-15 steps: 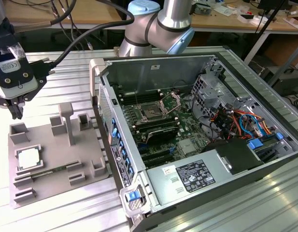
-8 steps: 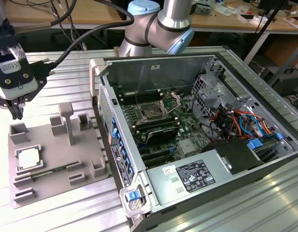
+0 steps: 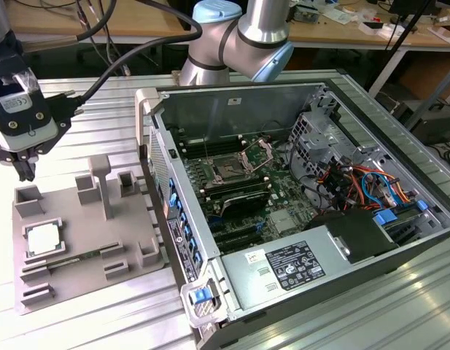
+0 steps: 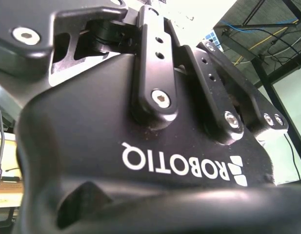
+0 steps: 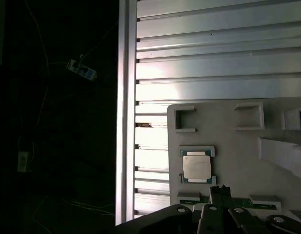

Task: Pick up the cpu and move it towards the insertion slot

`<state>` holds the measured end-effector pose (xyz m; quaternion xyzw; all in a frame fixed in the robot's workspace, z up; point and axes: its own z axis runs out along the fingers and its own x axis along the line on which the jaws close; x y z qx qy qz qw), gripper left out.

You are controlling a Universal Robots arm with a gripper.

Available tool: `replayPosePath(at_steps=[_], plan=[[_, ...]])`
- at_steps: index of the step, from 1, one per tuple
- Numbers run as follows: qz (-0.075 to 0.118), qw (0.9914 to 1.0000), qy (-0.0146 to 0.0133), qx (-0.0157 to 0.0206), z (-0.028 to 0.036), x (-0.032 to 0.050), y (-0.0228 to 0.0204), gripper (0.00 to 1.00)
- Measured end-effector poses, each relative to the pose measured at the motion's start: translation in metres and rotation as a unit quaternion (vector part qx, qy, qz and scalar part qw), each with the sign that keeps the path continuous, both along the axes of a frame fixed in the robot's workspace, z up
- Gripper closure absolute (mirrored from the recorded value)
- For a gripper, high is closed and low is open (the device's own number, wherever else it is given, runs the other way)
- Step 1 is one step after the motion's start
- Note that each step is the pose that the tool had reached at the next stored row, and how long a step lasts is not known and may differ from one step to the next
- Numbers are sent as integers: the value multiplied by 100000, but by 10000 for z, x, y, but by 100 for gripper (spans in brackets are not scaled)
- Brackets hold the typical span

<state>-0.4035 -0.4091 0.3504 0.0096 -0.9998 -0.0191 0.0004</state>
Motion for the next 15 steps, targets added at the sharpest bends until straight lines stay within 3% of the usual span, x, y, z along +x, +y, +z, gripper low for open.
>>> replayPosePath(at_steps=[15], plan=[[-1, 100000, 0, 0, -25, 0, 0, 89]])
